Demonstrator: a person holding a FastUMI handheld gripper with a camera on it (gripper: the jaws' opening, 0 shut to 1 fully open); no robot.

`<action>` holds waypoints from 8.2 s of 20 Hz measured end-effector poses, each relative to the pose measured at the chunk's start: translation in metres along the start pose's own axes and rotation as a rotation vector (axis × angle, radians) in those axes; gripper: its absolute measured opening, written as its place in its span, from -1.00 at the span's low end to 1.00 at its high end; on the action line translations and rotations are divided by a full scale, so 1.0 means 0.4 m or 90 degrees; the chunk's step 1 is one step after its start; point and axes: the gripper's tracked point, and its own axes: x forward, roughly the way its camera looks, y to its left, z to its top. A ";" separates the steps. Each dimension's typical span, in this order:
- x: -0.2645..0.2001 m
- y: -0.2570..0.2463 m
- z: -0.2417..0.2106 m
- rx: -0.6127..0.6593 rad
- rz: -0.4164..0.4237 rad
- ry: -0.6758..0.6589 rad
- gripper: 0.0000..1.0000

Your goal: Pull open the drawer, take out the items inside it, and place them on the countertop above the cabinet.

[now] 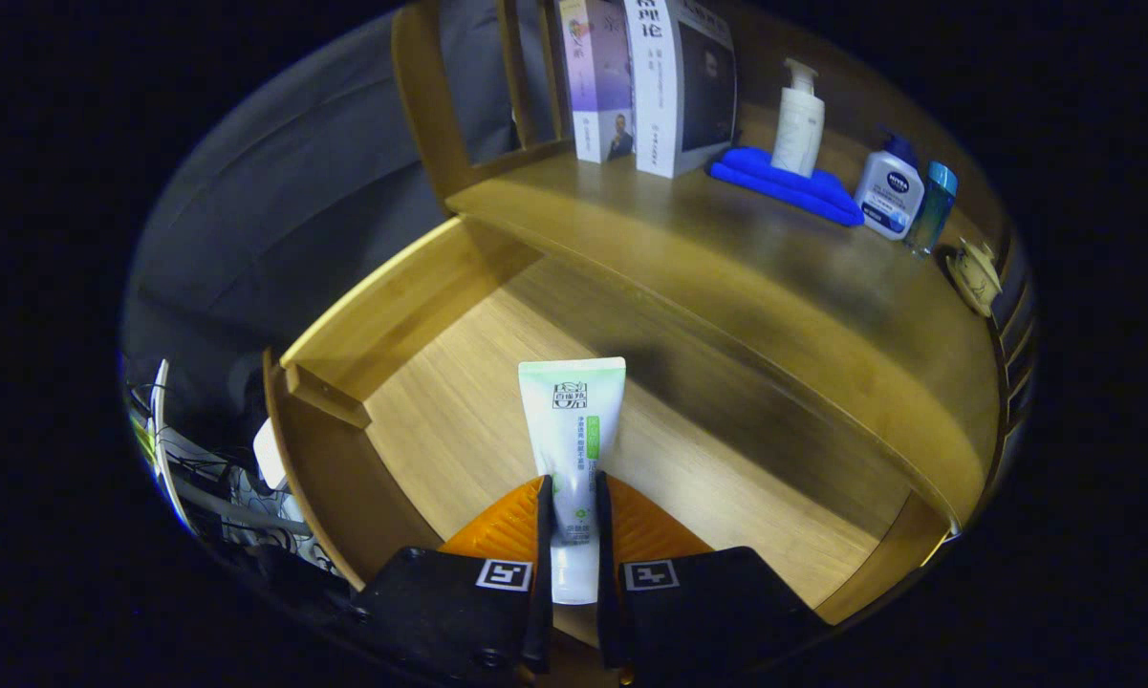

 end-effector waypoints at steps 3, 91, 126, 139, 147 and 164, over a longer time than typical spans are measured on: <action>-0.037 0.023 0.038 -0.005 0.012 -0.039 -0.58; -0.201 0.216 -0.327 0.101 -0.378 -0.548 0.95; -0.095 0.023 -0.192 0.181 -0.447 -0.509 1.00; -0.027 -0.099 -0.083 0.165 -0.466 -0.477 1.00; 0.010 -0.149 -0.027 0.172 -0.470 -0.470 1.00; 0.023 -0.154 -0.023 0.185 -0.431 -0.480 0.96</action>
